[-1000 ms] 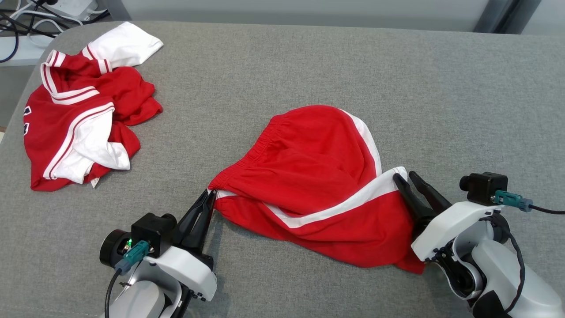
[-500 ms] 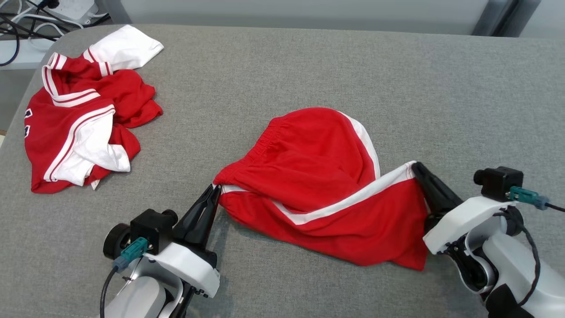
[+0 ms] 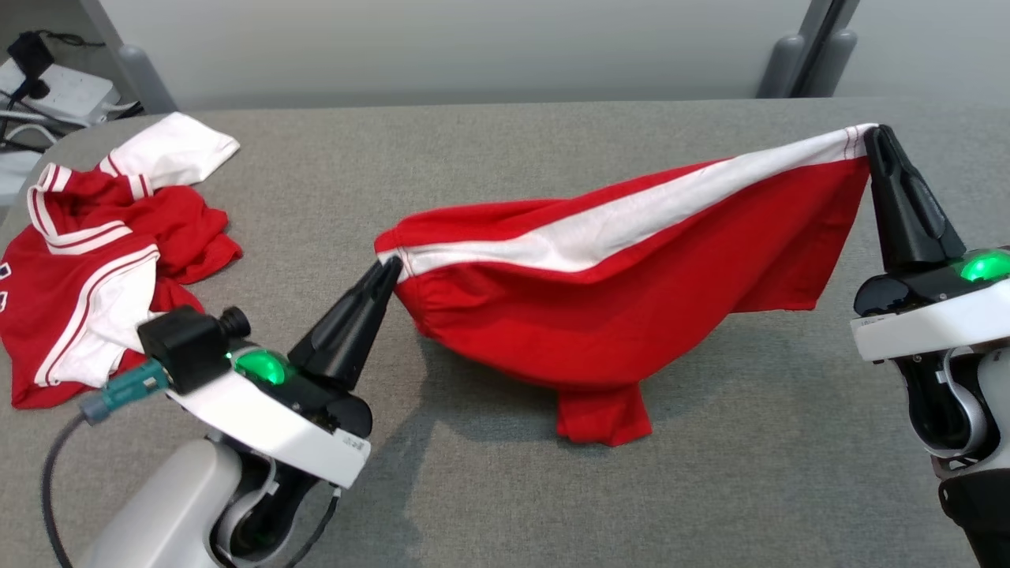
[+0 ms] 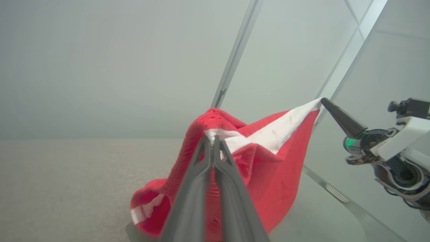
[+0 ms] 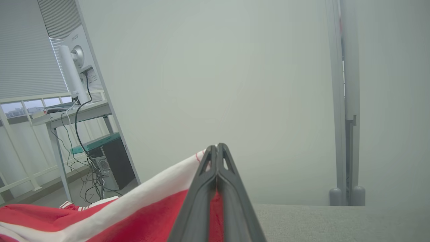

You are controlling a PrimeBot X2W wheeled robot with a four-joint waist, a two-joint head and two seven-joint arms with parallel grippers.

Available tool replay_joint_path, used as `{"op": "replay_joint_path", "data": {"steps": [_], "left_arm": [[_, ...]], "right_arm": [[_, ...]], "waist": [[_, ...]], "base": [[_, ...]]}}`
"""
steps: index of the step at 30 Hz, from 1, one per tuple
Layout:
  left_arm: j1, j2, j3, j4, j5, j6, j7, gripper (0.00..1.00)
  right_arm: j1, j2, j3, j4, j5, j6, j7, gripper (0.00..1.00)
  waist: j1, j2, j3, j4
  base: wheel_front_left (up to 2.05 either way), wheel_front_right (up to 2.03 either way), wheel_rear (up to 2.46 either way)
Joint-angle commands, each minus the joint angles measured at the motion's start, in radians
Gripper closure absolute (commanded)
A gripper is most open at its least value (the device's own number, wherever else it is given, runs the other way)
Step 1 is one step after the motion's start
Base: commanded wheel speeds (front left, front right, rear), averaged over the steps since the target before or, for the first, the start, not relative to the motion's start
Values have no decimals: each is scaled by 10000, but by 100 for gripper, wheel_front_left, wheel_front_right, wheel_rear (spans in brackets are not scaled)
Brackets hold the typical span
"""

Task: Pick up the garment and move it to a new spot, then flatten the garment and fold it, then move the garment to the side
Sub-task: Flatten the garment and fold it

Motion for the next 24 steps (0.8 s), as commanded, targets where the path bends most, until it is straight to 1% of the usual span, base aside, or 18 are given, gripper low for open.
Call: {"op": "replay_joint_path", "data": {"steps": [1, 4, 6, 9, 11, 14, 15, 16, 17, 19, 21, 22, 24], "left_arm": [[-679, 396, 568, -634, -584, -81, 148, 100], [-1112, 643, 774, -1730, -2184, -114, 804, 100], [-1396, 744, 876, -2587, -3537, -119, 1463, 100], [-1855, 1024, 1276, -3652, -5239, -72, 2418, 100], [-2198, 1098, 1546, -4277, -6329, 254, 2981, 100], [-2670, 1148, 1702, -5018, -7715, 1037, 3786, 100], [-2800, 1205, 1667, -5141, -7995, 1301, 4042, 100], [-2918, 1306, 1567, -5123, -8106, 1559, 4295, 100], [-3065, 1483, 1397, -4987, -7991, 1766, 4558, 100], [-3373, 1721, 1016, -4243, -7444, 1965, 4864, 100], [-3786, 1809, 646, -2989, -6674, 1856, 4937, 100], [-4061, 1798, 501, -2223, -6229, 1721, 4863, 100], [-4838, 1774, 212, -536, -4973, 1307, 4439, 100]], "right_arm": [[119, -64, -59, -608, -176, 0, -112, 100], [222, -212, -388, -1441, -449, 0, -113, 100], [294, -382, -742, -1997, -616, 0, -113, 100], [260, -729, -1357, -2947, -831, 0, -113, 100], [168, -986, -1857, -3638, -943, 0, -113, 100], [-24, -1232, -2604, -4562, -946, 0, -47, 100], [-101, -1273, -2825, -4739, -1021, 0, 66, 100], [-176, -1255, -2984, -4821, -1115, 0, 208, 100], [-258, -1180, -3024, -4767, -1163, 0, 416, 100], [-578, -993, -2638, -4295, -1152, 0, 830, 100], [-1244, -868, -1781, -3182, -1182, 0, 1166, 100], [-1730, -735, -1249, -2439, -1143, 0, 1257, 100], [-2998, -355, -129, -660, -915, 0, 1394, 100]], "waist": [[0, 0, -346, -323], [0, 0, -691, -559], [0, 0, -923, -701], [0, 0, -1132, -949], [0, 0, -1188, -1066], [0, 0, -1135, -1222], [0, 0, -1084, -1268], [0, 0, -1023, -1293], [0, 0, -927, -1313], [0, 0, -690, -1342], [0, 0, -445, -1436], [0, 0, -325, -1505], [0, 0, -120, -1699]], "base": [[0, 0, 0], [0, 0, 0], [0, 0, 0], [0, 0, 0], [0, 0, 0], [0, 0, 0], [0, 0, 0], [0, 0, 0], [0, 0, 0], [0, 0, 0], [0, 0, 0], [0, 0, 0], [0, 0, 0]]}}
